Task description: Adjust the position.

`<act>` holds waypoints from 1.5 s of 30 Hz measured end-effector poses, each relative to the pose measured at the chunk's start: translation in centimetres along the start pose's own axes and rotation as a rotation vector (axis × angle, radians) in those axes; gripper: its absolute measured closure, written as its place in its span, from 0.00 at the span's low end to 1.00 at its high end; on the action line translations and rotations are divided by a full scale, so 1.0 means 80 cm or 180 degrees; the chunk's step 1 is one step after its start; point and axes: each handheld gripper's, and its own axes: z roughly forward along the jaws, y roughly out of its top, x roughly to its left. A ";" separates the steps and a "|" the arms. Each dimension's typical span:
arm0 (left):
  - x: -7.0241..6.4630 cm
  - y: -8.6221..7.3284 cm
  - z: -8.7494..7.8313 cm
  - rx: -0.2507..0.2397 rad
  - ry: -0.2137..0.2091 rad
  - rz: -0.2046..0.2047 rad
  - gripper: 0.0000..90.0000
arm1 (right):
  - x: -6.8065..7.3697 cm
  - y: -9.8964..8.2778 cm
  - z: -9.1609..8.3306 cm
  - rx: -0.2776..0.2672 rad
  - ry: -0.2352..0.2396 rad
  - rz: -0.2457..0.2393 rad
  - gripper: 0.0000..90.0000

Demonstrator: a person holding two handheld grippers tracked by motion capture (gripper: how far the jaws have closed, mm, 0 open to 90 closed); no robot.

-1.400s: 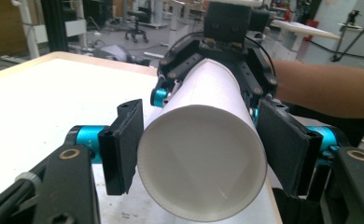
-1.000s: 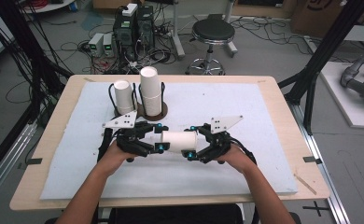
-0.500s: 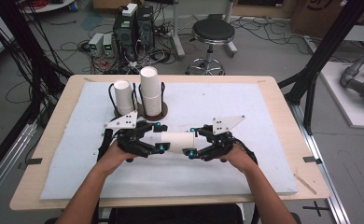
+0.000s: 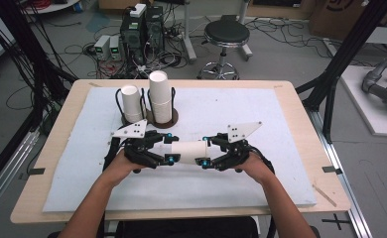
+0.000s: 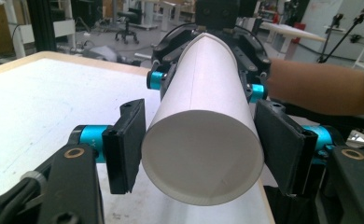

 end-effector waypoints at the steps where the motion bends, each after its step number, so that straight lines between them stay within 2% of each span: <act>1: 0.000 0.000 0.000 -0.0025 -0.0010 -0.0006 0.40 | 0.000 0.000 0.000 -0.0022 0.0003 0.0003 0.42; 8: -0.001 0.003 -0.002 -0.0183 -0.0024 -0.0031 0.41 | 0.001 0.000 0.004 -0.0148 -0.0027 0.0203 0.21; 11: -0.001 0.004 -0.003 -0.0222 -0.0038 -0.0022 0.41 | 0.000 -0.002 0.007 -0.0141 -0.0011 0.0260 0.21; 13: -0.002 0.003 -0.002 -0.0196 -0.0026 -0.0008 0.41 | 0.000 -0.003 0.008 -0.0159 0.0003 0.0288 0.21; 15: -0.002 0.001 0.000 -0.0134 -0.0031 0.0008 0.41 | -0.001 -0.002 0.005 -0.0198 -0.0013 0.0206 0.29; 20: -0.002 0.000 0.003 -0.0057 -0.0026 -0.0008 0.41 | -0.001 0.001 -0.004 -0.0235 -0.0026 0.0059 0.40; 24: -0.004 0.001 0.005 -0.0002 0.0144 0.0057 0.35 | 0.000 0.001 -0.005 -0.0209 -0.0004 0.0054 0.44; 26: -0.006 0.001 0.008 0.0060 0.0160 0.0096 0.29 | 0.000 0.000 -0.004 -0.0167 0.0003 0.0060 0.44; 29: -0.007 -0.002 0.013 0.0190 0.0136 0.0174 0.29 | -0.001 0.000 -0.002 -0.0115 -0.0001 0.0052 0.45; 31: -0.007 -0.003 0.015 0.0210 0.0098 0.0199 0.37 | -0.001 0.002 -0.002 -0.0100 0.0032 0.0051 0.44; 33: -0.006 -0.003 0.013 0.0191 0.0036 0.0185 0.38 | 0.000 0.003 -0.002 -0.0101 0.0035 0.0079 0.43; 35: -0.006 -0.002 0.013 0.0144 -0.0007 0.0176 0.40 | 0.000 0.003 -0.002 -0.0171 0.0020 0.0141 0.33; 38: -0.006 -0.002 0.012 0.0064 0.0036 0.0168 0.40 | 0.001 0.004 0.000 -0.0313 -0.0092 0.0282 0.19; 42: -0.005 -0.001 0.010 -0.0001 0.0023 0.0184 0.40 | 0.000 0.004 -0.001 -0.0354 -0.0123 0.0318 0.20; 43: -0.005 -0.001 0.011 -0.0001 0.0019 0.0192 0.40 | 0.000 0.003 -0.001 -0.0357 -0.0113 0.0327 0.22; 44: -0.005 -0.002 0.011 0.0009 0.0021 0.0183 0.40 | -0.001 0.002 -0.001 -0.0353 -0.0075 0.0309 0.29; 45: -0.004 -0.002 0.011 0.0015 0.0019 0.0177 0.40 | -0.001 0.002 -0.001 -0.0356 -0.0063 0.0281 0.29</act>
